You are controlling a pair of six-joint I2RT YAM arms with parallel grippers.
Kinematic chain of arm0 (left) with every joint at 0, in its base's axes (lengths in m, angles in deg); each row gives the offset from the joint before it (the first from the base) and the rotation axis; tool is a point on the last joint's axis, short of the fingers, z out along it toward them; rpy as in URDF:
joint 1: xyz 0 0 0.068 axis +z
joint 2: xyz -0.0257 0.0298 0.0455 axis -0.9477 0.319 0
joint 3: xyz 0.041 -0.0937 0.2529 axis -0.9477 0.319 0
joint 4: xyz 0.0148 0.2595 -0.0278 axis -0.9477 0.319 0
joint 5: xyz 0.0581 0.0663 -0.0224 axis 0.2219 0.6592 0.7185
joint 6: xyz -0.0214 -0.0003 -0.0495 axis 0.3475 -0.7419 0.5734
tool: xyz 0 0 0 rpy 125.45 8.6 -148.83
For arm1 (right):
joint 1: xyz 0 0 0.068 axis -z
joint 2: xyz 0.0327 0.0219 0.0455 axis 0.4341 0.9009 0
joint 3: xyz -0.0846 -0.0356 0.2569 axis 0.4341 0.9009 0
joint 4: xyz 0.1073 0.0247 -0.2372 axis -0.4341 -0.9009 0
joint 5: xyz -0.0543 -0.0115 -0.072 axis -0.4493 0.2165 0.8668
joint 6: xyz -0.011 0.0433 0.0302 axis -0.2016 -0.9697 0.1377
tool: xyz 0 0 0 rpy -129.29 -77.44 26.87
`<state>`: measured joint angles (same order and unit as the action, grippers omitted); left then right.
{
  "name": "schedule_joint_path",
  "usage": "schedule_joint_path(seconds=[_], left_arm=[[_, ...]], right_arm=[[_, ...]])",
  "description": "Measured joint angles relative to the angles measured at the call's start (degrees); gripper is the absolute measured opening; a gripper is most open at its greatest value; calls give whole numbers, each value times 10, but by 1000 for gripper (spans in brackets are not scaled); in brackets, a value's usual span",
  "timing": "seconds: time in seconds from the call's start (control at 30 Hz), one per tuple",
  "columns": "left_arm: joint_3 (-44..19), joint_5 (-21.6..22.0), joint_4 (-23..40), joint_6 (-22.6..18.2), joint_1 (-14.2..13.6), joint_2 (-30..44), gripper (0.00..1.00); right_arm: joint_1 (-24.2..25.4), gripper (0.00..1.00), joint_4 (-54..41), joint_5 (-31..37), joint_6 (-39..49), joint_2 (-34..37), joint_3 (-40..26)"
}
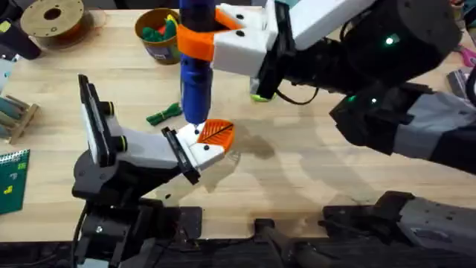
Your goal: Pick up the gripper from the table and insert it into the empty holder that is missing its gripper. Then pick up a screw, insert it into the mounting hole, and use the screwdriver to tighten it. Finally, clean up the table by picking up the vegetable and placing it into the bucket.
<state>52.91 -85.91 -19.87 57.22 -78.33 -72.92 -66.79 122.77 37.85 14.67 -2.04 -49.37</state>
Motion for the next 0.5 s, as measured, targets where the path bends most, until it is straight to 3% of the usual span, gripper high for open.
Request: schedule_joint_path(seconds=[0.5], left_arm=[[0, 0, 0, 0, 0, 0, 4]], right_arm=[[0, 32, -23, 0, -12, 8, 0]])
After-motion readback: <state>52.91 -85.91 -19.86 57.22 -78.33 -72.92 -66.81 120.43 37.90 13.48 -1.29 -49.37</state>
